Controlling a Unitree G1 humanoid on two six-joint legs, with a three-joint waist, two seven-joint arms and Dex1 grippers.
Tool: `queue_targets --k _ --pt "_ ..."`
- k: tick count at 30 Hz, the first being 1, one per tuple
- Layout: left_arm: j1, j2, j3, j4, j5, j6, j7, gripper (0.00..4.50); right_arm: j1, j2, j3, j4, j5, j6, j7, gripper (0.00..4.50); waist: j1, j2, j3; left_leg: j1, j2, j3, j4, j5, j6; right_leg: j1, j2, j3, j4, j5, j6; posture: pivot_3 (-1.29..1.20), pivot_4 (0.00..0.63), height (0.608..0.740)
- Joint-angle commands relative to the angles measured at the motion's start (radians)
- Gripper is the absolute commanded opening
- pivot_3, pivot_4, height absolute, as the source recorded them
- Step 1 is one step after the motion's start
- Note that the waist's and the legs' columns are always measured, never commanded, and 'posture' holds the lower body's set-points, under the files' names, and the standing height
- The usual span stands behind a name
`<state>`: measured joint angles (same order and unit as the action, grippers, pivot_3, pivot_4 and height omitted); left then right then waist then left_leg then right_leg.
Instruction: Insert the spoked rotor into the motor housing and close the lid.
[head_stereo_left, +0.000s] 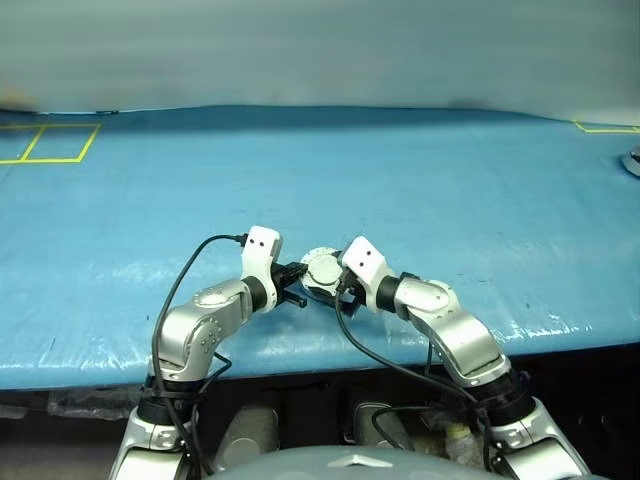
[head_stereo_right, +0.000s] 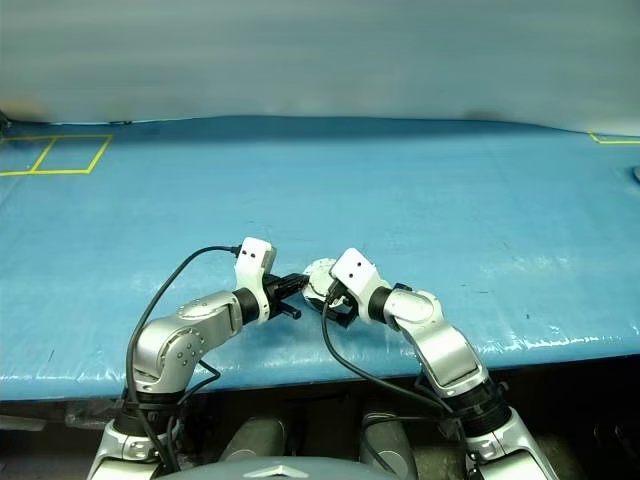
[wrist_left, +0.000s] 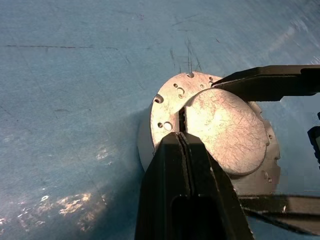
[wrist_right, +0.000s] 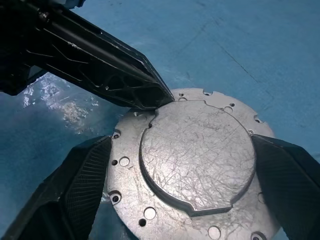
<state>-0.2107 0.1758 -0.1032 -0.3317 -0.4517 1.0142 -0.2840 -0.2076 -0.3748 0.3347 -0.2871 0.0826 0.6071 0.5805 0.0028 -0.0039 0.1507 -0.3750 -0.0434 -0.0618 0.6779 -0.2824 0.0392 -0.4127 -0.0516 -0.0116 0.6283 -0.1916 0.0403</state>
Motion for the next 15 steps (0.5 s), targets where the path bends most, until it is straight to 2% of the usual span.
queue_targets --k 1,5,8,12,15 --pt "0.002 0.002 -0.036 -0.008 -0.001 0.010 -0.013 0.00 0.087 -0.040 -0.034 -0.093 0.005 0.103 -0.023 4.45 0.009 0.000 0.000 0.000 0.000 0.000 0.000 0.000 0.000 0.000 0.000 0.000 0.000 0.000 0.000 0.00 0.150 0.740" --pt "-0.004 0.007 -0.037 -0.001 -0.001 0.002 -0.021 0.00 0.213 -0.068 -0.189 -0.327 0.100 0.211 -0.034 4.45 0.022 0.000 0.000 -0.003 -0.002 -0.002 0.000 0.000 0.000 -0.001 -0.003 -0.002 -0.001 -0.002 0.003 0.00 0.150 0.740" --pt "-0.009 0.010 -0.047 0.008 0.003 -0.008 -0.035 0.00 0.280 -0.026 -0.314 -0.442 0.185 0.274 -0.068 4.45 0.021 0.000 0.000 -0.004 -0.003 -0.001 0.000 -0.002 0.000 -0.002 -0.004 -0.002 -0.001 -0.002 0.004 0.00 0.150 0.740" --pt "-0.015 0.009 -0.056 0.014 0.004 -0.015 -0.045 0.00 0.318 0.131 -0.450 -0.480 0.303 0.380 -0.162 4.45 0.019 0.001 0.001 -0.004 -0.002 -0.001 -0.001 -0.003 0.003 -0.003 -0.004 -0.003 -0.001 -0.003 0.004 0.00 0.150 0.740" --pt "-0.017 0.012 -0.061 0.016 0.011 -0.022 -0.049 0.00 0.293 0.344 -0.588 -0.410 0.447 0.485 -0.257 4.45 0.019 0.002 0.001 -0.004 -0.001 -0.002 -0.001 -0.003 0.002 -0.003 -0.003 -0.003 -0.001 -0.003 0.004 0.00 0.150 0.740"
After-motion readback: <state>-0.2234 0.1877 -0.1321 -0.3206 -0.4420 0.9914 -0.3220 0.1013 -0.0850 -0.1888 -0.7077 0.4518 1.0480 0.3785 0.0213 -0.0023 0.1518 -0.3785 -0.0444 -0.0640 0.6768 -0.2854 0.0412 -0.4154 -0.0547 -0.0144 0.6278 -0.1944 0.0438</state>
